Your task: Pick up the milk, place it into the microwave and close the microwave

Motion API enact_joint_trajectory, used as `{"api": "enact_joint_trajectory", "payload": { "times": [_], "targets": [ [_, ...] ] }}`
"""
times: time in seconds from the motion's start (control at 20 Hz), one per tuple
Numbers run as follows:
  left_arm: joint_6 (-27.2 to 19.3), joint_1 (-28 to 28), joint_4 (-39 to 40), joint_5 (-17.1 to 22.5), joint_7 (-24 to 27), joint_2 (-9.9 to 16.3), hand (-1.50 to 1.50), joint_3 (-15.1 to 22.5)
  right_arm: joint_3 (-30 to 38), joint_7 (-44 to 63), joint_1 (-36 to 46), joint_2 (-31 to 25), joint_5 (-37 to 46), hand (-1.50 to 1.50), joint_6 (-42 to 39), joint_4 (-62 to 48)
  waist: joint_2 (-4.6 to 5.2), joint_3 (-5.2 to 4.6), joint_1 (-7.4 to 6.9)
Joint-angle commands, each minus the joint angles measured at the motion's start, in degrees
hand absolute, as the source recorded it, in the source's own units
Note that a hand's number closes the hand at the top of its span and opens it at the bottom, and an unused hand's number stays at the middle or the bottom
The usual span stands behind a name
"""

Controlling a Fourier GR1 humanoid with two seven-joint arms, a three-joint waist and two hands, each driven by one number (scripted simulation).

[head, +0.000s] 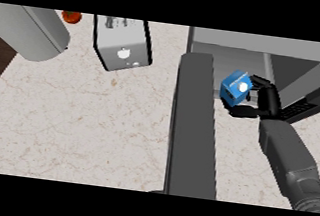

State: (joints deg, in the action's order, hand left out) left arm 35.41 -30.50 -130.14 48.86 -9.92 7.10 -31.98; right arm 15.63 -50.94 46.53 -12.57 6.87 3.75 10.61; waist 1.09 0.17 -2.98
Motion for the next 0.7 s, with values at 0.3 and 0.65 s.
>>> {"api": "enact_joint_trajectory", "payload": {
  "times": [0.3,0.65],
  "targets": [
    [-0.4,4.0,-0.3,-0.3,0.0,0.9,-1.5,0.1,-1.2,6.1,8.2,-3.1,2.9,1.5,6.9,-3.3,1.18,0.1,-2.92],
    [0.4,5.9,2.8,0.9,-0.7,3.2,-1.5,0.4,-0.8,7.9,10.2,-6.6,3.6,1.5,13.3,-4.0,2.17,0.17,-4.01]
  ]
}}
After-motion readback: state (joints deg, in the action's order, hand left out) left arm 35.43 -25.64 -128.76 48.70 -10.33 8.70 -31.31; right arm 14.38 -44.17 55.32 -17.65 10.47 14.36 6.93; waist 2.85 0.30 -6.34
